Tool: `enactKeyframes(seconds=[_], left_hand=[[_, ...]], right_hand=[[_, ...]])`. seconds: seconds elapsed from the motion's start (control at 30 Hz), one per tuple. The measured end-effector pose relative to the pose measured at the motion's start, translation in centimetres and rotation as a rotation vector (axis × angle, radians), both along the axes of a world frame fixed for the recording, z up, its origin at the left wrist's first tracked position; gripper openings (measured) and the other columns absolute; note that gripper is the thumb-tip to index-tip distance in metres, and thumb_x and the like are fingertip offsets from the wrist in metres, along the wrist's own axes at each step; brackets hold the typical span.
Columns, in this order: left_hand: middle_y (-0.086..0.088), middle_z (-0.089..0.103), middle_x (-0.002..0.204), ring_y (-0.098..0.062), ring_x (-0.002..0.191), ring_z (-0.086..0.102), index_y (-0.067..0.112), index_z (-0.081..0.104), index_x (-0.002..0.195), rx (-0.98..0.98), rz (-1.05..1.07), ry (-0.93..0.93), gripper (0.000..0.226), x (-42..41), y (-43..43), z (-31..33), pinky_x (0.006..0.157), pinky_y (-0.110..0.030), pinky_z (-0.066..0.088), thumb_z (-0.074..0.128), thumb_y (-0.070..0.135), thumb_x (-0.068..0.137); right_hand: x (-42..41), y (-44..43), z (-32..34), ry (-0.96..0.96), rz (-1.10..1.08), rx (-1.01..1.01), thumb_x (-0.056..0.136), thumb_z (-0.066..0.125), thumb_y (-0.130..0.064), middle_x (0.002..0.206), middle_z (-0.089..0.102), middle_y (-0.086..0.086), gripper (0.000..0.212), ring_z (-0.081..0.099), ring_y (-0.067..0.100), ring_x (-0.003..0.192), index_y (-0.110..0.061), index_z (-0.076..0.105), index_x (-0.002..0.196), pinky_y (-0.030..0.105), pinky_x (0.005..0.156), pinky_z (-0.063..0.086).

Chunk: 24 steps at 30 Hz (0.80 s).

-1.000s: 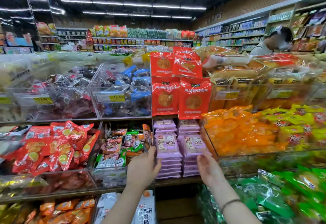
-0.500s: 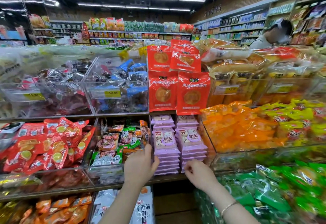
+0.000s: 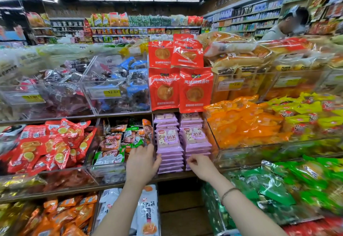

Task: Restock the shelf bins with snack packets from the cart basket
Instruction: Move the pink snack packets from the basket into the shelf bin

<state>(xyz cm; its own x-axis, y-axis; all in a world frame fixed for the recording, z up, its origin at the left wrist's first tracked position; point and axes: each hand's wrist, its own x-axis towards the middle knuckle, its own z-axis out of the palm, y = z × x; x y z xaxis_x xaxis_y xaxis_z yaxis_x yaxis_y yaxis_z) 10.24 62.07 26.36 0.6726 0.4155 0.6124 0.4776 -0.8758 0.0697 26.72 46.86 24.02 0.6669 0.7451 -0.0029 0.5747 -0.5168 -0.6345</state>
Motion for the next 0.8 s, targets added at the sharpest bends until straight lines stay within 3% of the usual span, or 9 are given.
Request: enactKeyframes(seconds=[0.1,0.2,0.3,0.37,0.43,0.57,0.67,0.73,0.8], left_hand=[[-0.009,0.06,0.088,-0.028,0.087,0.056,0.008,0.058,0.099,-0.264,0.005,-0.171,0.035,-1.4,-2.1,-1.0,0.074,-0.039,0.046,0.054,0.041,0.089],[-0.012,0.054,0.121,-0.027,0.117,0.047,0.003,0.05,0.124,-0.489,-0.022,-0.327,0.046,-4.1,-6.9,-4.4,0.099,-0.039,0.038,0.046,0.035,0.091],[0.008,0.055,0.107,-0.003,0.098,0.05,0.023,0.051,0.116,-0.802,-0.013,-0.353,0.028,-7.4,-13.5,-9.0,0.081,-0.017,0.038,0.044,0.036,0.093],[0.014,0.057,0.084,0.0,0.077,0.055,0.033,0.053,0.096,-1.013,-0.005,-0.251,0.004,-9.8,-17.7,-12.3,0.068,-0.018,0.04,0.052,0.029,0.096],[0.01,0.058,0.069,-0.003,0.064,0.054,0.025,0.056,0.085,-1.258,0.052,-0.032,0.009,-12.6,-21.0,-15.7,0.063,-0.022,0.04,0.056,0.025,0.094],[-0.011,0.071,0.1,-0.021,0.084,0.067,0.012,0.065,0.102,-2.035,0.366,0.413,0.021,-18.6,-25.7,-20.1,0.067,-0.026,0.048,0.055,0.029,0.095],[-0.006,0.065,0.083,-0.017,0.067,0.059,0.014,0.061,0.094,-1.935,0.522,0.498,0.023,-22.8,-27.8,-21.5,0.061,-0.023,0.037,0.053,0.035,0.096],[-0.003,0.053,0.072,-0.014,0.056,0.047,0.015,0.05,0.089,-1.805,0.562,0.566,0.017,-24.9,-28.7,-22.1,0.056,-0.022,0.027,0.05,0.03,0.097],[-0.004,0.052,0.076,-0.016,0.06,0.047,0.014,0.049,0.09,-1.777,0.557,0.638,0.015,-26.5,-29.5,-22.5,0.058,-0.023,0.027,0.048,0.027,0.097]], right_hand=[[-1.8,-3.5,-1.4,0.057,-0.037,0.114,0.09,0.054,-0.019,0.071,0.061,-0.008,0.011,0.058,0.012,0.069,-0.02,0.064,0.089,0.017,0.059,0.042],[-3.8,-7.4,-4.0,0.154,-0.094,0.191,0.091,0.056,-0.021,0.08,0.062,-0.008,0.011,0.058,0.008,0.077,-0.019,0.066,0.093,0.018,0.066,0.044],[-6.3,-12.0,-7.7,0.261,-0.11,0.172,0.091,0.057,-0.019,0.077,0.061,-0.009,0.012,0.055,0.004,0.073,-0.015,0.067,0.091,0.008,0.062,0.038],[-8.0,-15.4,-10.6,0.359,-0.129,0.125,0.09,0.059,-0.014,0.076,0.062,-0.005,0.01,0.055,0.007,0.075,-0.011,0.068,0.088,0.011,0.066,0.04],[-9.8,-19.2,-14.0,0.452,-0.177,0.053,0.089,0.06,-0.011,0.081,0.067,0.007,0.011,0.058,0.016,0.079,-0.004,0.069,0.088,0.026,0.074,0.044],[-14.5,-27.9,-19.5,0.69,-0.2,-0.194,0.09,0.055,-0.003,0.082,0.06,0.013,0.011,0.056,0.018,0.076,-0.003,0.065,0.087,0.031,0.071,0.046],[-18.1,-34.4,-22.5,0.756,-0.18,-0.414,0.092,0.051,-0.006,0.069,0.059,0.009,0.024,0.051,0.008,0.059,-0.01,0.061,0.071,0.026,0.06,0.043],[-20.5,-38.1,-23.7,0.8,-0.3,-0.43,0.092,0.049,-0.007,0.055,0.047,-0.001,0.038,0.04,0.0,0.04,-0.017,0.045,0.056,0.017,0.044,0.033],[-22.7,-40.8,-24.5,0.829,-0.442,-0.402,0.09,0.048,-0.003,0.052,0.042,0.0,0.038,0.037,0.004,0.037,-0.016,0.041,0.055,0.011,0.037,0.029]])
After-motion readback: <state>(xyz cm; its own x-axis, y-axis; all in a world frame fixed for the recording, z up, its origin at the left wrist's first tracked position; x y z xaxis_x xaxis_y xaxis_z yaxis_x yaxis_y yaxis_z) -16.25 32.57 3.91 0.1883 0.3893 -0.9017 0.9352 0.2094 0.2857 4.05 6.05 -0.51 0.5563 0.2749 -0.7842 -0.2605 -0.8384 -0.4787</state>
